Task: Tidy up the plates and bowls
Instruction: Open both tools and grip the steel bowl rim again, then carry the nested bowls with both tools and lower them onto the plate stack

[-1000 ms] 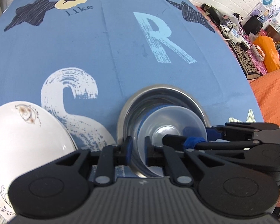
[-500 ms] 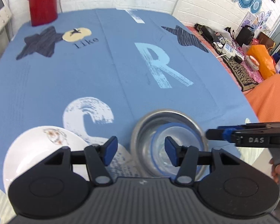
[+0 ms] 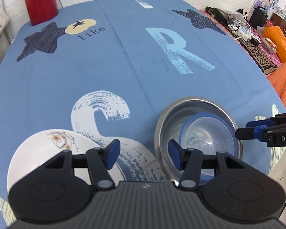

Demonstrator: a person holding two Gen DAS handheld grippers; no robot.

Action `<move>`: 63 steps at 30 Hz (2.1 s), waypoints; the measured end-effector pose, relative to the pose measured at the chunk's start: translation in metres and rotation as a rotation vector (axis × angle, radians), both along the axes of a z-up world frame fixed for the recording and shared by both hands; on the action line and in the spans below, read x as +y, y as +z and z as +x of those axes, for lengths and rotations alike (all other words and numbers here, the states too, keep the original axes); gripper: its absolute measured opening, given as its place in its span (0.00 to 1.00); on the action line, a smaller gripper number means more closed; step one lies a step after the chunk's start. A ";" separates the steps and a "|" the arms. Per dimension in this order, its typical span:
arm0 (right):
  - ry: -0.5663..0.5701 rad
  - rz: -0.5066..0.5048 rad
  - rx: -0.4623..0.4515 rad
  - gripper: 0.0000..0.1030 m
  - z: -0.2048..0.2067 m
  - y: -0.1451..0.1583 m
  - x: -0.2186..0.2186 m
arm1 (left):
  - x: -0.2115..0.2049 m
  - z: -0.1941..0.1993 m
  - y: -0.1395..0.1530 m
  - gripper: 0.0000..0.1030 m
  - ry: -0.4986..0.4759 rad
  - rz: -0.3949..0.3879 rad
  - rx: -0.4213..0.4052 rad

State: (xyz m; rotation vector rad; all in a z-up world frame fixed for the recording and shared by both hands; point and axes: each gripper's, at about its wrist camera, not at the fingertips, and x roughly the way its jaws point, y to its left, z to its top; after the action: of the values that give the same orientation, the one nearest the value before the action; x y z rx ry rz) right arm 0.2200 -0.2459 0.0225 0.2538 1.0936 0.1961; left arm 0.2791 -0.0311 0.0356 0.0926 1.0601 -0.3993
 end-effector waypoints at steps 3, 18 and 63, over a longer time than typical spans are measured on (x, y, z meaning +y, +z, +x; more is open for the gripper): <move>0.012 -0.029 0.005 0.29 0.006 -0.002 0.005 | -0.002 0.002 -0.004 0.53 -0.002 0.003 0.003; 0.050 -0.102 0.059 0.35 0.017 -0.023 0.023 | -0.007 0.012 -0.022 0.53 -0.005 0.027 0.041; 0.007 0.170 -0.085 0.00 0.013 0.043 0.047 | 0.043 0.008 0.049 0.00 0.070 -0.201 0.061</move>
State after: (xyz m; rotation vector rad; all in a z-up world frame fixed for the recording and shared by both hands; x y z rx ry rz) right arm 0.2331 -0.1990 0.0657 0.3901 0.9945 0.3039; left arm 0.2872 0.0115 0.0851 -0.1358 1.0749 -0.4454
